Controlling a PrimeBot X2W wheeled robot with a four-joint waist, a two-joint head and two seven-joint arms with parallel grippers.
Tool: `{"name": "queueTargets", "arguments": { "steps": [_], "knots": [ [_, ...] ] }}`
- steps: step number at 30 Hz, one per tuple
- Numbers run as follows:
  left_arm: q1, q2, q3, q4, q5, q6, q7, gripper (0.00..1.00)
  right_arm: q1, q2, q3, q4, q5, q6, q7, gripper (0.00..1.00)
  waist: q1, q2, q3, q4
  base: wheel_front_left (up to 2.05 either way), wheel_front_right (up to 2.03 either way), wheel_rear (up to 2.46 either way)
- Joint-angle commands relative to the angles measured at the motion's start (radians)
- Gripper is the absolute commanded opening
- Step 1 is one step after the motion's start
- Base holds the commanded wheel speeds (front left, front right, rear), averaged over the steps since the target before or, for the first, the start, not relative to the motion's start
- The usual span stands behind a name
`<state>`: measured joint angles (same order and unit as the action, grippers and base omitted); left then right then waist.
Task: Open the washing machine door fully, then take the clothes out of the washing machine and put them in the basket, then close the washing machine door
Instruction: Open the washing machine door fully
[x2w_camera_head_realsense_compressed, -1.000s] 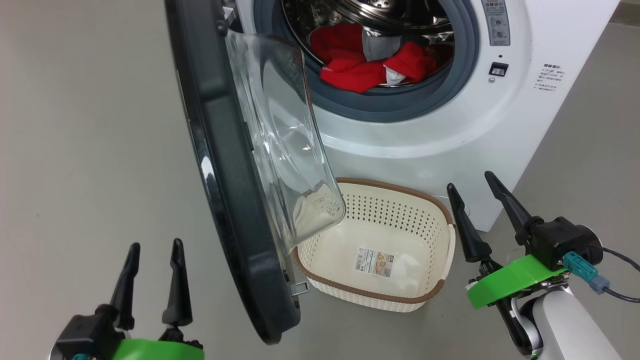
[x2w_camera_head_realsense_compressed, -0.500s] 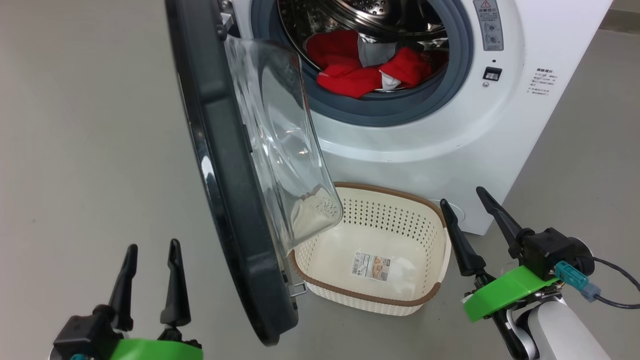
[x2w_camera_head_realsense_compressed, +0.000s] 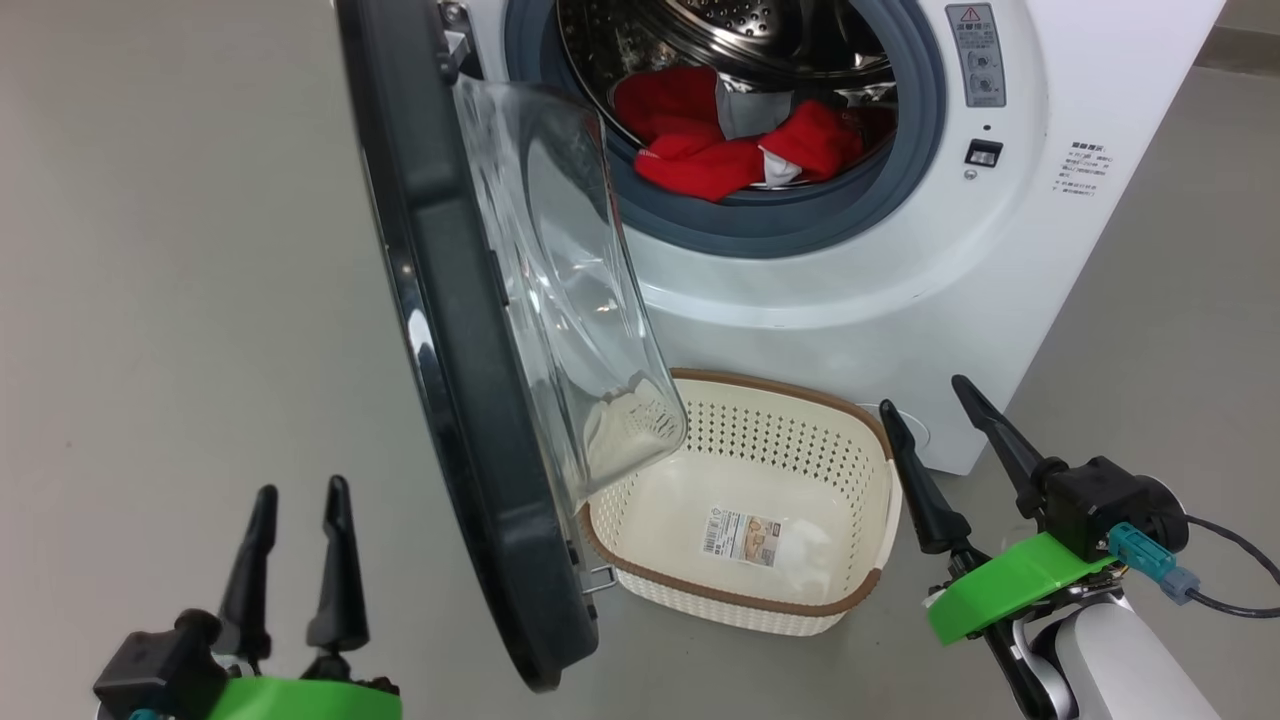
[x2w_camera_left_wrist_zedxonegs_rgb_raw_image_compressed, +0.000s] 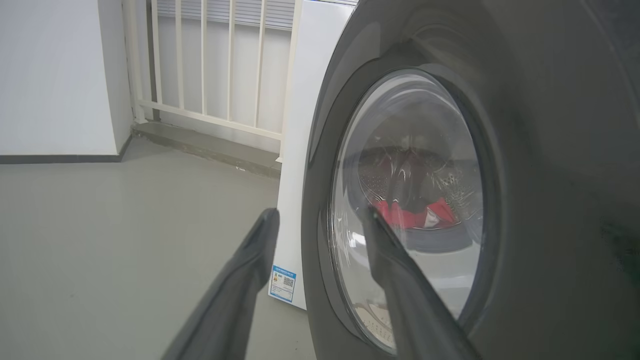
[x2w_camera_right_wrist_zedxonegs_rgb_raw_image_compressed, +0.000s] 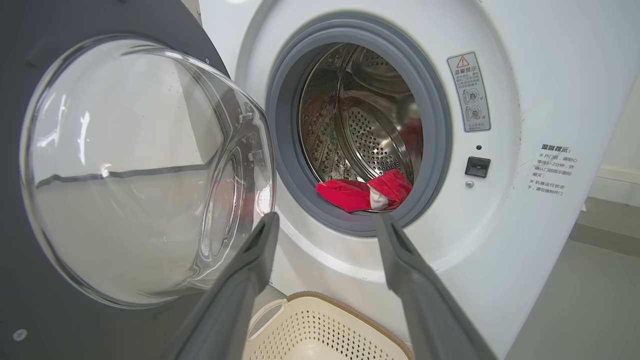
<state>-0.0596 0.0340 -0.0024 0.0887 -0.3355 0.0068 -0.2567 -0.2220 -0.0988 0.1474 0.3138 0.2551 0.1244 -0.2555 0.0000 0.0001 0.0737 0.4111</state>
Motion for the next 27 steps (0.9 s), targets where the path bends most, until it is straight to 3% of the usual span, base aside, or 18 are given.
{"name": "queueTargets", "arguments": {
  "steps": [1, 4, 10, 17, 22, 27],
  "knots": [
    [-0.003, 0.016, 0.035, -0.022, 0.002, -0.005, -0.005, 0.49, 0.0, -0.003, 0.025, -0.021, 0.013, 0.006, -0.006, 1.0, 0.0, -0.0001, -0.002, 0.001, 0.0, 0.0, 0.0],
    [-0.007, 0.016, 0.032, -0.023, 0.004, 0.0, -0.005, 0.0, 0.003, -0.001, 0.023, -0.019, 0.013, 0.006, -0.006, 1.0, 0.0, -0.0001, -0.006, 0.001, 0.0, 0.0, 0.0],
    [-0.03, 0.016, 0.025, -0.084, -0.027, 0.009, -0.005, 0.0, 0.007, -0.003, 0.022, -0.011, 0.018, 0.006, -0.006, 1.0, 0.0, -0.0001, -0.015, 0.004, 0.0, 0.0, 0.0],
    [-0.082, 0.016, 0.016, -0.287, -0.082, 0.053, -0.005, 0.0, 0.008, 0.002, 0.024, -0.005, 0.028, 0.006, -0.006, 1.0, 0.0, -0.0001, -0.023, 0.0, 0.0, 0.0, 0.0],
    [-0.129, 0.016, -0.013, -0.415, -0.129, 0.043, -0.005, 0.0, 0.005, 0.005, 0.027, -0.001, 0.031, 0.006, -0.006, 1.0, 0.0, -0.0001, -0.021, -0.006, 0.0, 0.0, 0.0],
    [-0.158, 0.016, -0.117, -0.506, -0.124, 0.019, -0.005, 0.0, -0.003, 0.009, 0.032, 0.007, 0.034, 0.006, -0.006, 1.0, 0.0, -0.0001, -0.016, -0.016, 0.0, 0.0, 0.0]
  ]
}}
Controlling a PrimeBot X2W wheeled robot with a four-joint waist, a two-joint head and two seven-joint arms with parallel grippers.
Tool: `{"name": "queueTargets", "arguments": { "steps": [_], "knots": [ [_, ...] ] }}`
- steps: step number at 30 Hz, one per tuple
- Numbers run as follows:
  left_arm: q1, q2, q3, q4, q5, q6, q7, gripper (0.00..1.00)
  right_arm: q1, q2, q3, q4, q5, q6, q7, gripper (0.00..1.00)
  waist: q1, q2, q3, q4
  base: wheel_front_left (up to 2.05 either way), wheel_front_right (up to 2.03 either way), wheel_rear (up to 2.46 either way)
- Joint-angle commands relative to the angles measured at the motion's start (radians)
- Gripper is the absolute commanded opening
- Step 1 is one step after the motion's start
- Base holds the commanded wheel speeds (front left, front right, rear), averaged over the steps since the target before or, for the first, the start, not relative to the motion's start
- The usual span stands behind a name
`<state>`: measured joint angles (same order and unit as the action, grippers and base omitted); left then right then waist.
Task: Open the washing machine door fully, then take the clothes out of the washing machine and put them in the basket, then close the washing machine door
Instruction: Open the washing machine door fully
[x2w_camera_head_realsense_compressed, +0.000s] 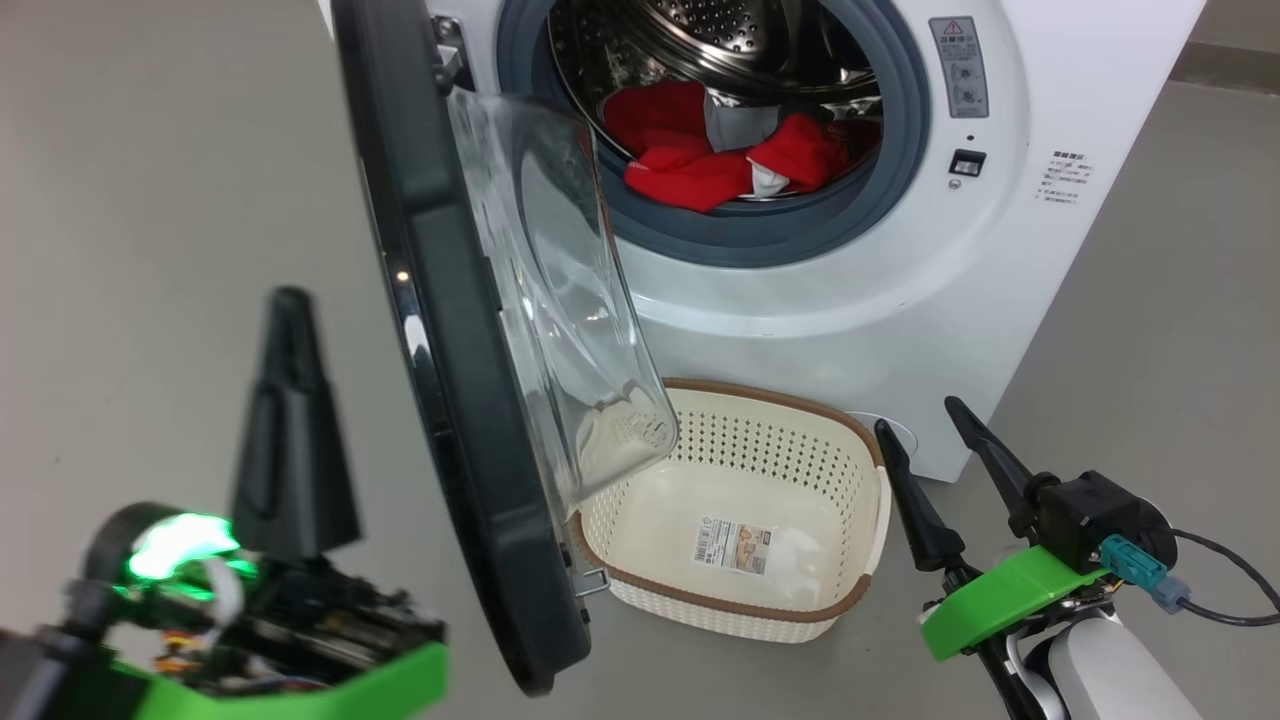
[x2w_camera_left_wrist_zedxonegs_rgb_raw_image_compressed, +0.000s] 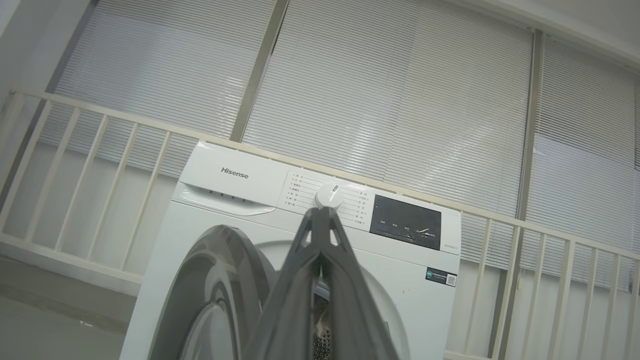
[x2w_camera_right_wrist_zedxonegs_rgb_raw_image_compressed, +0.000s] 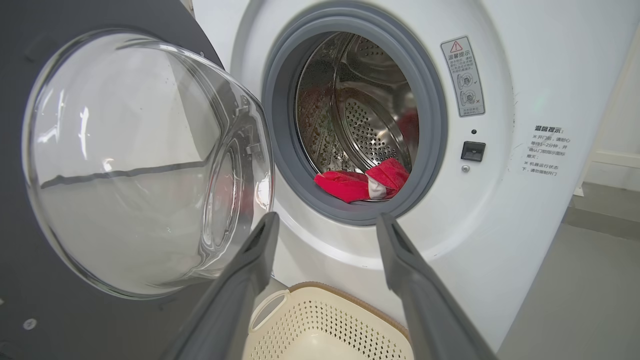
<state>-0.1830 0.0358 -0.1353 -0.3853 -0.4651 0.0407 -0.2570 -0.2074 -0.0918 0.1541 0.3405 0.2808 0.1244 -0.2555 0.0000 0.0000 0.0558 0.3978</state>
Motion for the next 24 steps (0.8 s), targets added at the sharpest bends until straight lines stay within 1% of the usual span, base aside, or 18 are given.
{"name": "queueTargets", "arguments": {
  "steps": [1, 4, 6, 9, 15, 19, 22, 23, 24],
  "knots": [
    [-0.036, 0.014, -0.006, -0.037, 0.009, -0.02, -0.005, 0.0, -0.019, 0.002, 0.026, -0.02, 0.008, 0.006, -0.006, 1.0, 0.0, 0.0, 0.003, -0.004, 0.0, 0.0, 0.0],
    [-0.03, 0.014, -0.081, -0.034, 0.024, -0.037, -0.004, 0.0, -0.022, 0.004, 0.027, -0.019, 0.008, 0.006, -0.006, 1.0, 0.0, 0.0, 0.007, -0.009, 0.0, 0.0, 0.0],
    [-0.022, 0.014, -0.132, -0.021, 0.028, -0.046, 0.015, 0.0, -0.025, 0.002, 0.027, -0.02, 0.009, 0.006, -0.006, 1.0, 0.0, 0.0, 0.011, -0.012, 0.0, 0.0, 0.0],
    [-0.012, 0.014, -0.208, -0.001, 0.017, -0.044, 0.062, 0.0, -0.027, -0.002, 0.025, -0.021, 0.011, 0.006, -0.006, 1.0, 0.0, 0.0, 0.018, -0.014, 0.0, 0.0, 0.0],
    [0.007, 0.014, -0.31, 0.046, -0.001, -0.003, 0.148, 0.0, -0.032, -0.006, 0.019, -0.024, 0.007, 0.006, -0.006, 1.0, 0.0, 0.0, 0.031, -0.018, 0.0, 0.0, 0.0],
    [0.021, 0.024, -0.344, 0.074, 0.029, 0.035, 0.225, 0.0, -0.036, -0.009, 0.017, -0.027, 0.005, 0.006, -0.006, 1.0, 0.0, 0.0, 0.039, -0.016, 0.0, 0.0, 0.0],
    [0.033, 0.028, -0.359, 0.072, 0.056, 0.064, 0.254, 0.0, -0.038, -0.013, 0.014, -0.028, 0.003, 0.006, -0.006, 1.0, 0.0, 0.0, 0.047, -0.014, 0.0, 0.0, 0.0],
    [0.033, 0.028, -0.359, 0.072, 0.056, 0.064, 0.254, 0.0, -0.038, -0.013, 0.014, -0.028, 0.003, 0.006, -0.006, 1.0, 0.0, 0.0, 0.047, -0.014, 0.0, 0.0, 0.0],
    [0.042, 0.03, -0.361, 0.07, 0.074, 0.086, 0.266, 0.0, -0.039, -0.016, 0.013, -0.028, 0.004, 0.006, -0.006, 1.0, 0.0, 0.0, 0.051, -0.013, 0.0, 0.0, 0.0]
  ]
}}
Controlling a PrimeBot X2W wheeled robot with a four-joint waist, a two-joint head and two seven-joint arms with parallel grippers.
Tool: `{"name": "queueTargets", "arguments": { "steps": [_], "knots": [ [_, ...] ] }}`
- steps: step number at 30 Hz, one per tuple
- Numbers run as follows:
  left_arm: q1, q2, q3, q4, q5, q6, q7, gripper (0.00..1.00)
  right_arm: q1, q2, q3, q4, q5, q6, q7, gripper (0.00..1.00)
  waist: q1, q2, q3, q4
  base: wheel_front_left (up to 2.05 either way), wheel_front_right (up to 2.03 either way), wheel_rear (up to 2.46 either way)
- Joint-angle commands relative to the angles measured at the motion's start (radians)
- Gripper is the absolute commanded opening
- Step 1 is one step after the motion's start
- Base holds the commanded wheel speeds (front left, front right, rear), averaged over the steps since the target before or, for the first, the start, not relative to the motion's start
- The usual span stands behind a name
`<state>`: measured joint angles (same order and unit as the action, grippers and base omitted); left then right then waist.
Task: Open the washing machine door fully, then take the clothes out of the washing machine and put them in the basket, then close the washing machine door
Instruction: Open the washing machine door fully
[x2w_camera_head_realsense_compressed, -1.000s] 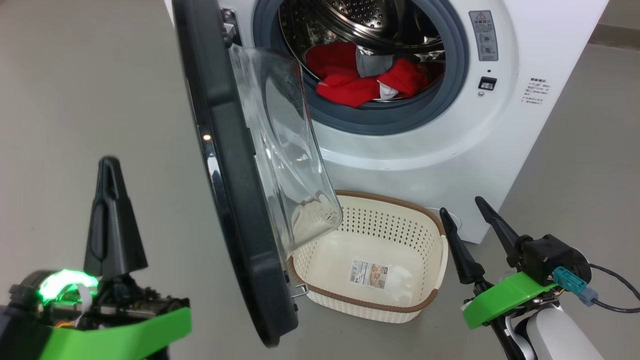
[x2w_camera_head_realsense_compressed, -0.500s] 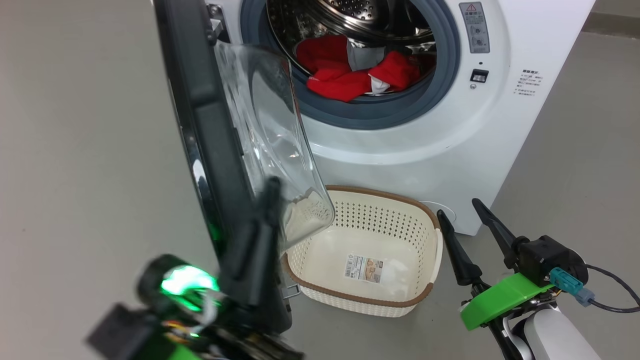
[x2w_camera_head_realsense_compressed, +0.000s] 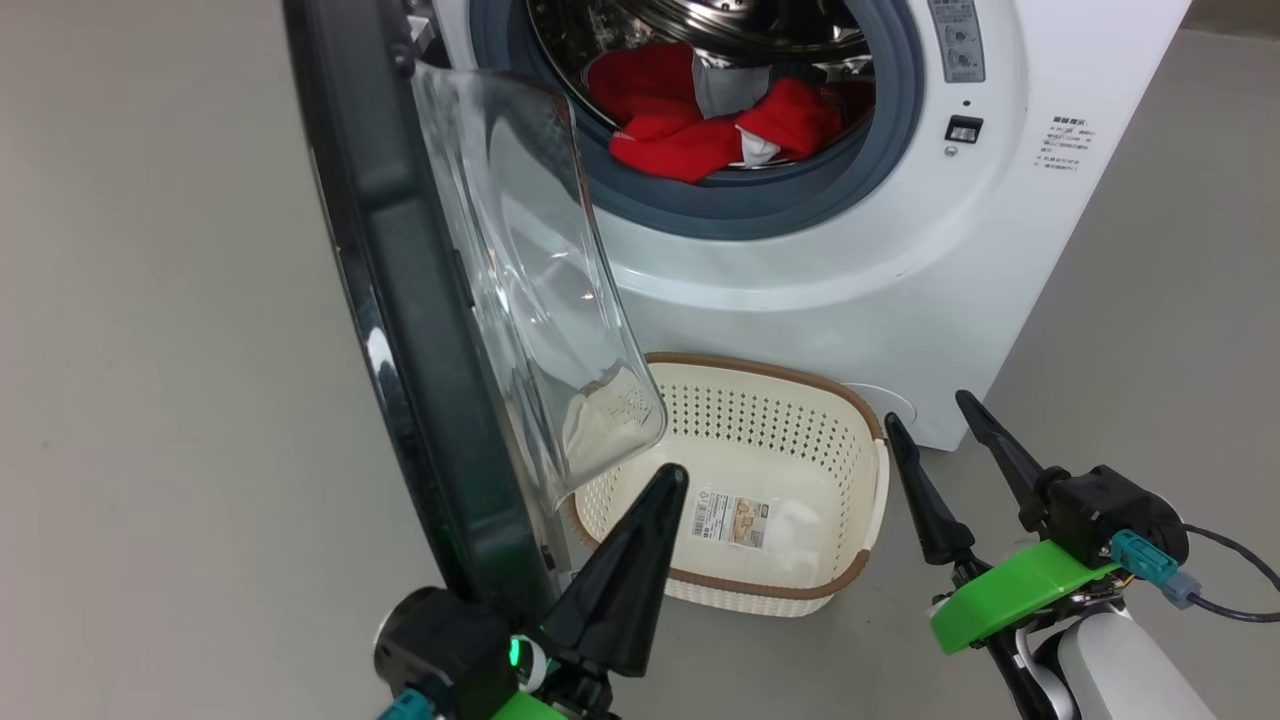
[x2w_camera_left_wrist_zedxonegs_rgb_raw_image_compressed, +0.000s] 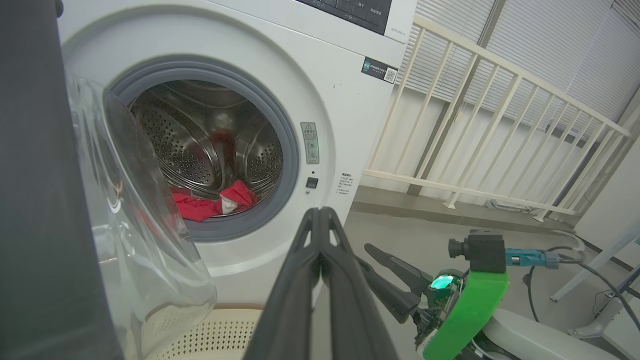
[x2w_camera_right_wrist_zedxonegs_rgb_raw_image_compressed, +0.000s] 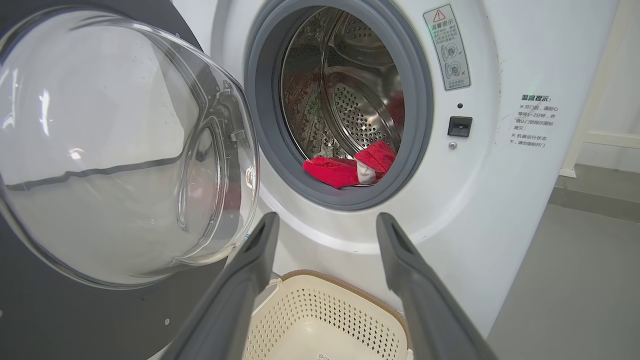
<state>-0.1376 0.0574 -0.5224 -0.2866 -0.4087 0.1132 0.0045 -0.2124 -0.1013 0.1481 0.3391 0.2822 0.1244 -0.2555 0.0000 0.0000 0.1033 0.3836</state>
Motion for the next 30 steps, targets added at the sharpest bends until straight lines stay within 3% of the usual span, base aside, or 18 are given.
{"name": "queueTargets", "arguments": {
  "steps": [1, 13, 30],
  "knots": [
    [-0.003, 0.009, 0.026, -0.028, 0.018, 0.014, 0.004, 0.0, -0.034, -0.006, 0.019, -0.026, 0.002, 0.006, -0.006, 1.0, 0.0, 0.0, 0.003, 0.001, 0.0, 0.0, 0.0],
    [0.029, 0.051, 0.059, 0.001, 0.102, 0.127, 0.085, 0.0, -0.039, -0.009, 0.017, -0.021, 0.007, 0.006, -0.006, 1.0, 0.0, 0.0, 0.007, 0.006, 0.0, 0.0, 0.0],
    [0.079, 0.098, 0.113, -0.043, 0.136, 0.215, 0.15, 0.0, -0.033, -0.024, 0.027, -0.01, 0.014, 0.006, -0.006, 1.0, 0.0, 0.0, 0.013, 0.051, 0.0, 0.0, 0.0]
  ]
}}
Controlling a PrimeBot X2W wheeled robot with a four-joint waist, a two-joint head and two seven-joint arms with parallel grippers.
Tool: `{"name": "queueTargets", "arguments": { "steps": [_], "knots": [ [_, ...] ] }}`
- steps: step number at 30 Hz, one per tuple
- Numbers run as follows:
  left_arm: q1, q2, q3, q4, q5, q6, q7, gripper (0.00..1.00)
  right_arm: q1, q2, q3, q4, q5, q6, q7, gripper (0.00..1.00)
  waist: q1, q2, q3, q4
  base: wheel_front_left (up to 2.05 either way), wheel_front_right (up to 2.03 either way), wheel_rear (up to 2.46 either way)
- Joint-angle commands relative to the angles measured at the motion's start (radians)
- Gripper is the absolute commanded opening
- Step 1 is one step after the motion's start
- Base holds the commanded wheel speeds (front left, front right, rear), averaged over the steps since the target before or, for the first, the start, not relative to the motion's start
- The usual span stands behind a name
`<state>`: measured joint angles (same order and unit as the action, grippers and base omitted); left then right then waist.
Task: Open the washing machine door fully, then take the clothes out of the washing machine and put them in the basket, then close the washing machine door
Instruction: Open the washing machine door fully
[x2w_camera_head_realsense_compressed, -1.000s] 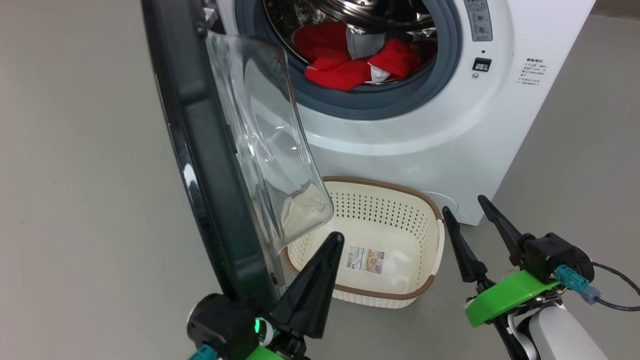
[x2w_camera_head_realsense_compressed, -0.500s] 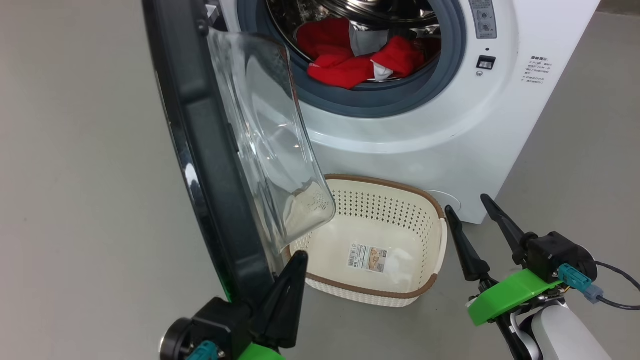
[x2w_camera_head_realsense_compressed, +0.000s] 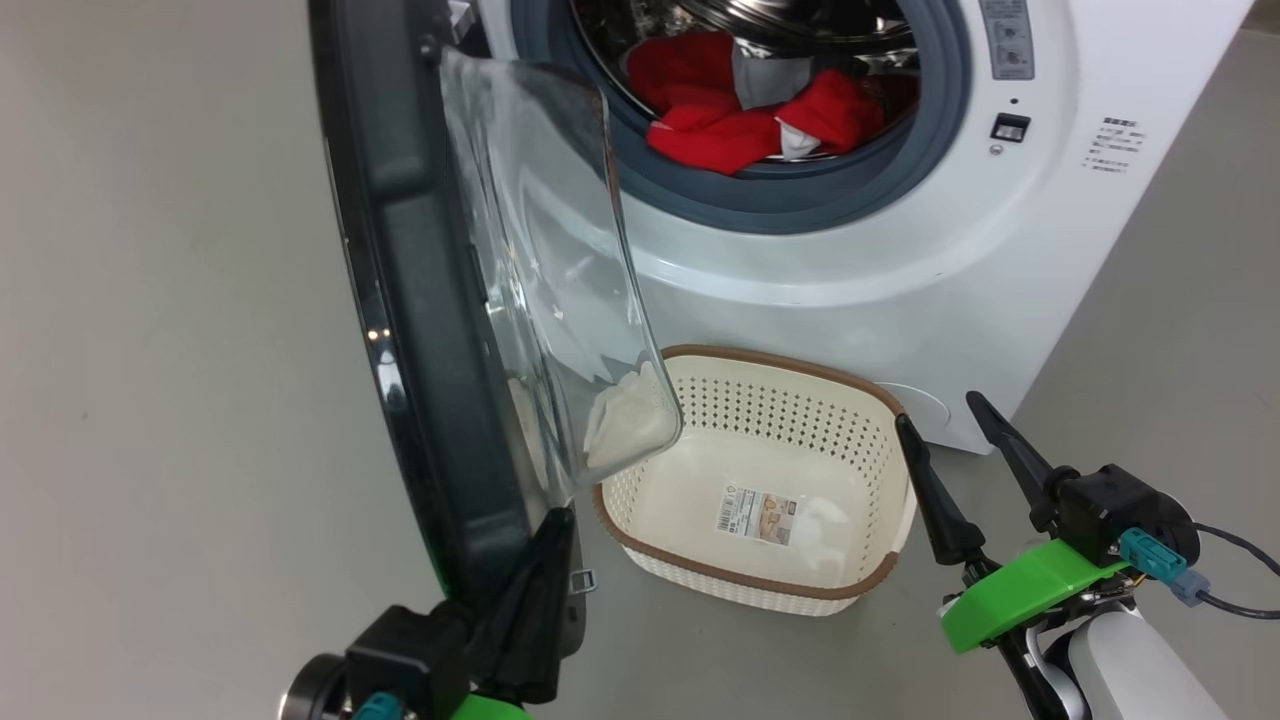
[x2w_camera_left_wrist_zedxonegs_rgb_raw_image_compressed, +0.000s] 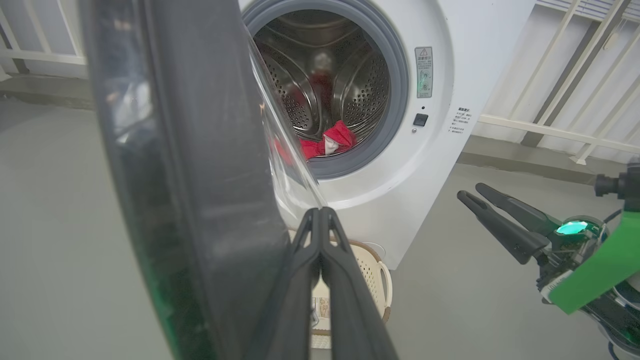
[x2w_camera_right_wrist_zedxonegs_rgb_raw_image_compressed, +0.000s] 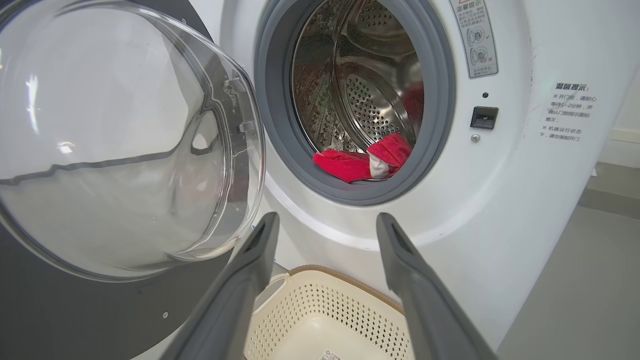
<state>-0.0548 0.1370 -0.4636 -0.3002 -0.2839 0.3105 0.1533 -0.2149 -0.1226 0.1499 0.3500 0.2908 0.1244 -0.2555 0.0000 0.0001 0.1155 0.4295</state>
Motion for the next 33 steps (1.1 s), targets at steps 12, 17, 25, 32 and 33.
{"name": "queueTargets", "arguments": {
  "steps": [12, 17, 25, 32, 33],
  "knots": [
    [0.026, 0.05, 0.136, -0.044, 0.004, 0.065, -0.01, 0.0, -0.025, -0.009, 0.031, -0.021, 0.007, 0.006, -0.006, 1.0, 0.0, -0.0001, -0.001, 0.038, 0.0, 0.0, 0.0],
    [0.035, 0.071, 0.184, -0.032, 0.0, 0.085, -0.02, 0.0, -0.017, -0.016, 0.036, -0.021, 0.005, 0.006, -0.006, 1.0, 0.0, -0.0001, 0.0, 0.05, 0.0, 0.0, 0.0],
    [0.036, 0.097, 0.28, 0.014, -0.033, 0.107, -0.052, 0.0, -0.021, -0.034, 0.05, -0.016, 0.007, 0.006, -0.006, 1.0, 0.0, -0.0001, 0.005, 0.051, 0.0, 0.0, 0.0],
    [0.032, 0.103, 0.367, 0.068, -0.083, 0.119, -0.097, 0.0, -0.027, -0.045, 0.057, -0.012, 0.001, 0.006, -0.006, 1.0, 0.0, -0.0001, 0.01, 0.047, 0.0, 0.0, 0.0],
    [0.03, 0.105, 0.378, 0.078, -0.09, 0.118, -0.103, 0.0, -0.028, -0.047, 0.057, -0.012, 0.0, 0.006, -0.006, 1.0, 0.0, -0.0001, 0.011, 0.046, 0.0, 0.0, 0.0]
  ]
}}
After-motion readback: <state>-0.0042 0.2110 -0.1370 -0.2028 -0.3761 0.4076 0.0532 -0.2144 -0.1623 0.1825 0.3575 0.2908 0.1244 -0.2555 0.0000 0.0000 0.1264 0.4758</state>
